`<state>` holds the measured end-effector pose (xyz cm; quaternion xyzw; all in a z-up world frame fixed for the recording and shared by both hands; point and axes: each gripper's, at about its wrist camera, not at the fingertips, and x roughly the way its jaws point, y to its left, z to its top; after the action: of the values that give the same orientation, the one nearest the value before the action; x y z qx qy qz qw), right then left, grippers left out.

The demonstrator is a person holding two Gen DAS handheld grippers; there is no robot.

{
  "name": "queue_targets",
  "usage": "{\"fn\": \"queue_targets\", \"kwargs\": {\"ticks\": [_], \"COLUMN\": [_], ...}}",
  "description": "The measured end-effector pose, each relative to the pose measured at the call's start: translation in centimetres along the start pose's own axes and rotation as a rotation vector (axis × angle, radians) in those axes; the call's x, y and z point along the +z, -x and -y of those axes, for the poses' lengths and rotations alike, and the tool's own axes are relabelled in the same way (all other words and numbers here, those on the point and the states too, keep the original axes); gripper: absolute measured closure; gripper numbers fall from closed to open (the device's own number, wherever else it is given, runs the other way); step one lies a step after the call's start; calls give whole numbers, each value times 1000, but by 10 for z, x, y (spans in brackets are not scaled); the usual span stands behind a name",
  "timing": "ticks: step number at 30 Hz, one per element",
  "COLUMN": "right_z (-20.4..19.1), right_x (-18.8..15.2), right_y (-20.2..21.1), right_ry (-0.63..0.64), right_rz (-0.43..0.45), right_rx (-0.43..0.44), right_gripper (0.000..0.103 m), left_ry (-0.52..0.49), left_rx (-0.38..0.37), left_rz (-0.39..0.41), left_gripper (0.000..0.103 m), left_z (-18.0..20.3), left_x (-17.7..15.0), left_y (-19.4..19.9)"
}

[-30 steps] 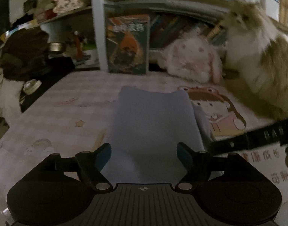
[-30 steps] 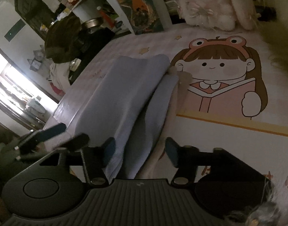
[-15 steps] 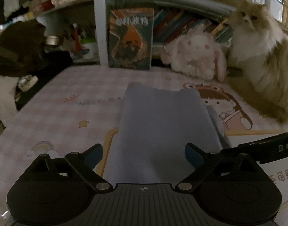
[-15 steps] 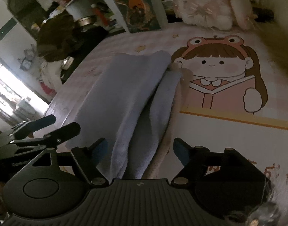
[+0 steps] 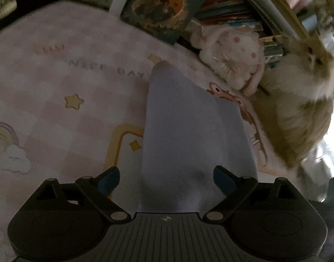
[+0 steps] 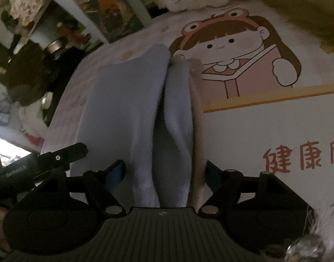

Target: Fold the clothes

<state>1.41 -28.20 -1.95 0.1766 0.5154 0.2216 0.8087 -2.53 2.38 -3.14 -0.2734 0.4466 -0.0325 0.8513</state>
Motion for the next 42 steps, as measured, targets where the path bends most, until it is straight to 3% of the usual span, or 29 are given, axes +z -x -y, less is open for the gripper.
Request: {"fn": "queue_targets", "kwargs": {"ticks": [4,10,22,24,26,30,36,42], "right_z": [-9,-35,-52,-56,-63,-74,-79,-82], "right_x": [1,-1,-4,-5,-7,-15,-13,-13], "right_y": [-4,-5,-7,-6,-6,-9,-13,-14], "right_ry": [-4,85,144,174,239,367,422,445], "right_rz": [26,65,86,87,91,89,73,66], "right_rx": [-61,-166,-250,-254,-269,-306,-319,-327], "right_gripper": [42,55,60,66,71,74,73,73], "left_ry": [51,24,-20,-92,-210,-391,-276,-263], "left_rx": [-102,-145,-171,-138,-89,-16,-64,-67], "left_rz": [-38,-74,-110,-92,-59,-16,-57,-60], "left_gripper": [35,36,39,49,53,53,52,51], "left_z": [-4,-5,-6,5,23,48,28,29], "left_x": [10,17,23,21,17,12,18,17], "left_y": [-12,-19,-19,-14,-7,-2,-8,-7]}}
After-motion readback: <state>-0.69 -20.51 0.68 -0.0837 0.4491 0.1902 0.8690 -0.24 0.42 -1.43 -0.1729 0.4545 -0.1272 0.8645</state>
